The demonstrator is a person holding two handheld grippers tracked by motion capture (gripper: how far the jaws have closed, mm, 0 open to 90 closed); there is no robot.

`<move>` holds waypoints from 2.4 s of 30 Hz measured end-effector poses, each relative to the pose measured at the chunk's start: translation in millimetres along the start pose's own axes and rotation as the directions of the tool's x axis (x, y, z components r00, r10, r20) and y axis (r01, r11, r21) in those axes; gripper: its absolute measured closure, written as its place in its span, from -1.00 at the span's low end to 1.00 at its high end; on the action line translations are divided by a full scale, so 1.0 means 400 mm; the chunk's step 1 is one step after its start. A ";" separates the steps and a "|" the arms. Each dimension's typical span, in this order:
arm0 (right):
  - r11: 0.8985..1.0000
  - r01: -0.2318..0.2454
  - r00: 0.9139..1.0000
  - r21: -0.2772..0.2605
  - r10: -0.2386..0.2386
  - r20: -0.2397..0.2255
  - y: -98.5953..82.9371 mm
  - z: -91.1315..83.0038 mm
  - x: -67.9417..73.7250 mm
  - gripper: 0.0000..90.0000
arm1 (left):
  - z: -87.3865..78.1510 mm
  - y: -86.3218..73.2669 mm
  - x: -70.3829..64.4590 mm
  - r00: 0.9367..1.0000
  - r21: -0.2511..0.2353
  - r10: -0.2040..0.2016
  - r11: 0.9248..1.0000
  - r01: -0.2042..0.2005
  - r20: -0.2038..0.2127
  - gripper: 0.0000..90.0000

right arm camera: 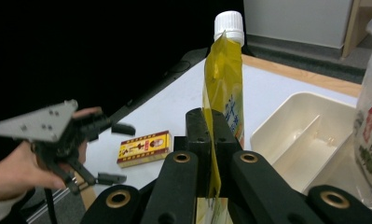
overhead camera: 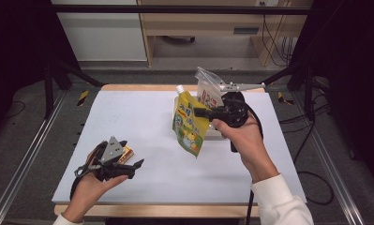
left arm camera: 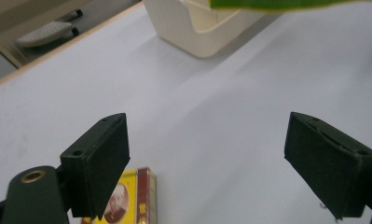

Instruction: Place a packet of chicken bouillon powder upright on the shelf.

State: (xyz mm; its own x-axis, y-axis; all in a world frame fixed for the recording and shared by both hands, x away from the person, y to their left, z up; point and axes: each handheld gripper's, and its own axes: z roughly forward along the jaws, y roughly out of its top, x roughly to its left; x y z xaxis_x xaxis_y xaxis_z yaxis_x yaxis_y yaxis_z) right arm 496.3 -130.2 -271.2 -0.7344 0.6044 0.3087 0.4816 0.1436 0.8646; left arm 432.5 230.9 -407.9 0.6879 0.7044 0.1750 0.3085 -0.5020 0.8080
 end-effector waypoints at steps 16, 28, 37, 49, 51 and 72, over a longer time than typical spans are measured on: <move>0.991 -0.084 0.995 -0.103 0.089 0.049 0.069 0.010 -0.027 1.00 | -0.030 -0.123 0.017 0.991 0.006 -0.124 0.992 0.125 -0.039 -0.77; 0.979 -0.149 0.977 -0.142 0.168 0.131 0.090 0.035 -0.090 1.00 | -0.035 -0.135 0.015 0.991 0.019 -0.121 0.992 0.122 -0.057 -0.76; 0.972 -0.153 0.960 -0.177 0.189 0.206 0.101 0.066 -0.111 1.00 | -0.032 -0.136 0.011 0.992 0.025 -0.113 0.993 0.115 -0.052 -0.76; 0.968 -0.167 0.941 -0.187 0.213 0.262 0.104 0.121 -0.131 1.00 | -0.032 -0.135 0.010 0.992 0.025 -0.114 0.993 0.115 -0.049 -0.76; 0.970 -0.162 0.937 -0.183 0.209 0.280 0.105 0.130 -0.134 1.00 | -0.032 -0.135 0.010 0.992 0.025 -0.113 0.993 0.115 -0.049 -0.75; 0.972 -0.147 0.913 -0.181 0.204 0.354 0.104 0.175 -0.171 1.00 | -0.032 -0.134 0.010 0.993 0.024 -0.108 0.994 0.109 -0.047 -0.75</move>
State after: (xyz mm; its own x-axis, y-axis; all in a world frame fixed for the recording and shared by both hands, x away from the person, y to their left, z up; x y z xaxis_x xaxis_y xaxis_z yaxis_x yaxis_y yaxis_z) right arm 600.0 -110.8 -284.2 -0.4026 0.8584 0.3178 0.4898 -0.0913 0.8670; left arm 410.4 267.2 -443.4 0.6189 0.7772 0.1134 0.3971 -0.4341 0.8086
